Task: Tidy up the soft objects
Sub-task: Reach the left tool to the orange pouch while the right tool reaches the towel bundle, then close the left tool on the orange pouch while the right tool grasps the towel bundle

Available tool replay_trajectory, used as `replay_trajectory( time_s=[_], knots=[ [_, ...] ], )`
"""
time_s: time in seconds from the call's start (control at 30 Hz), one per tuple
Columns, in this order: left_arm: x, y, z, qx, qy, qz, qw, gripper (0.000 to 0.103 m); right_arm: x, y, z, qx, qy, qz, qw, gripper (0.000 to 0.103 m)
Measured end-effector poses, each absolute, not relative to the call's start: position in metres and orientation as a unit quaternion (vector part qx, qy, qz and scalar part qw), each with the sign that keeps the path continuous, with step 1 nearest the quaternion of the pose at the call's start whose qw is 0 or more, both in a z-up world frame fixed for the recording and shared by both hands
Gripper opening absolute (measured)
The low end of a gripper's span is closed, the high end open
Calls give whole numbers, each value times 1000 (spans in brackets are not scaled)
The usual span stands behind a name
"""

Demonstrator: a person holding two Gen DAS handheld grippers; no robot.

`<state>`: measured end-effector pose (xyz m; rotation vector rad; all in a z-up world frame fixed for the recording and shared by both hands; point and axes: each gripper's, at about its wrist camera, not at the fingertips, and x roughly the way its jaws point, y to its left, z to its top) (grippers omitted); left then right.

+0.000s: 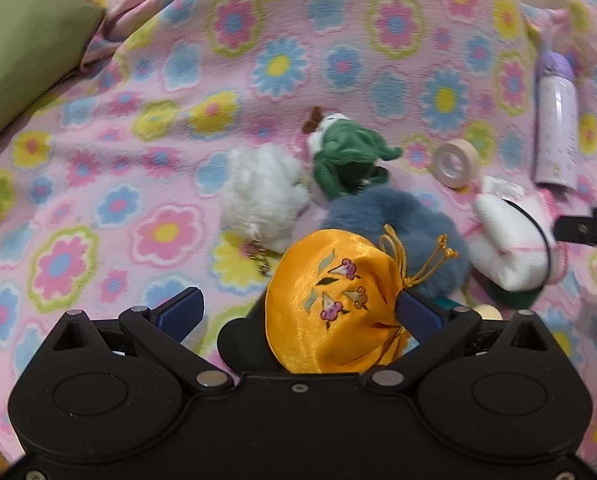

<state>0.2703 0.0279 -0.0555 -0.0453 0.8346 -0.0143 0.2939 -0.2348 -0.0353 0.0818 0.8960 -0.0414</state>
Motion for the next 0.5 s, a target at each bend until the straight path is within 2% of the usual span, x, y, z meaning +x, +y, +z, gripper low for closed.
replay_trajectory(
  time_s=[0.3,0.5],
  knots=[
    [270,39,-58,-36,409,2,912,100,279,-206,-27,35,427,27,903,89],
    [265,40,-55,-30,402,-3,915,100,281,-180,-35,-9,430,45,902,95]
  ],
)
